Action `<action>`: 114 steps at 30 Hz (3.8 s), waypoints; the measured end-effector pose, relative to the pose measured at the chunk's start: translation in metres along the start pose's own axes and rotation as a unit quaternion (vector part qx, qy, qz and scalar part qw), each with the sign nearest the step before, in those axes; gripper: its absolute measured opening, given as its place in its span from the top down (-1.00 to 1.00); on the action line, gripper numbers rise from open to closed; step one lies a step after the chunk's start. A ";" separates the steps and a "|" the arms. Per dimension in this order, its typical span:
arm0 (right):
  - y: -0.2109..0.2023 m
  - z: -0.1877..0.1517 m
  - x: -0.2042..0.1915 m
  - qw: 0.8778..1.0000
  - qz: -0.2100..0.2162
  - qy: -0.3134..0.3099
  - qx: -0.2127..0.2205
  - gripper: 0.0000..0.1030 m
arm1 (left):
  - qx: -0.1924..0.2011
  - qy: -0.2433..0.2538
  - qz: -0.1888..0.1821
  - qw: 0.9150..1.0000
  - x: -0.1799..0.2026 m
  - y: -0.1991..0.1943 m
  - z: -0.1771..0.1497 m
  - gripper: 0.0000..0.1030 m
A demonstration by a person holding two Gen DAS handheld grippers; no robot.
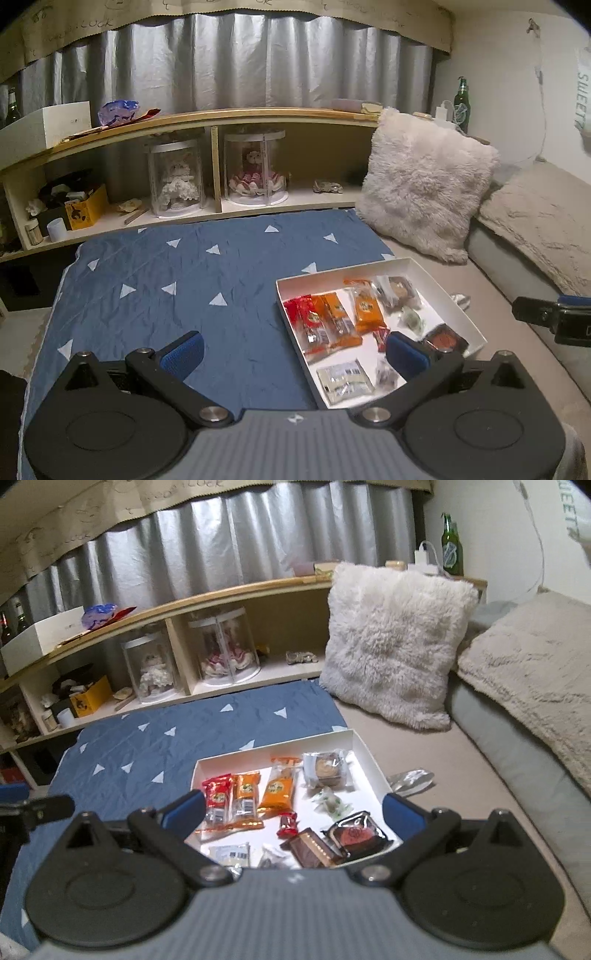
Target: Organize snacks
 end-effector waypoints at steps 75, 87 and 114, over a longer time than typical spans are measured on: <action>-0.022 -0.114 -0.030 0.997 -0.044 -0.063 0.010 -0.99 | 0.029 -0.003 0.034 0.999 -0.017 -0.007 -0.108 -1.00; -0.022 -0.113 -0.030 0.997 -0.044 -0.063 0.010 -0.99 | 0.029 -0.003 0.035 0.999 -0.017 -0.007 -0.108 -1.00; -0.022 -0.114 -0.031 0.997 -0.045 -0.063 0.010 -0.99 | 0.030 -0.004 0.034 0.999 -0.019 -0.007 -0.109 -1.00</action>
Point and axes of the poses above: each gripper's, at about its wrist camera, not at the fingertips, and y roughly the way its jaws point, x to its right, z to its top, the point moved 1 cm from there along y, roughly the way its jaws point, and after that the axes turned 8 degrees about z, right-handed, at the moved point
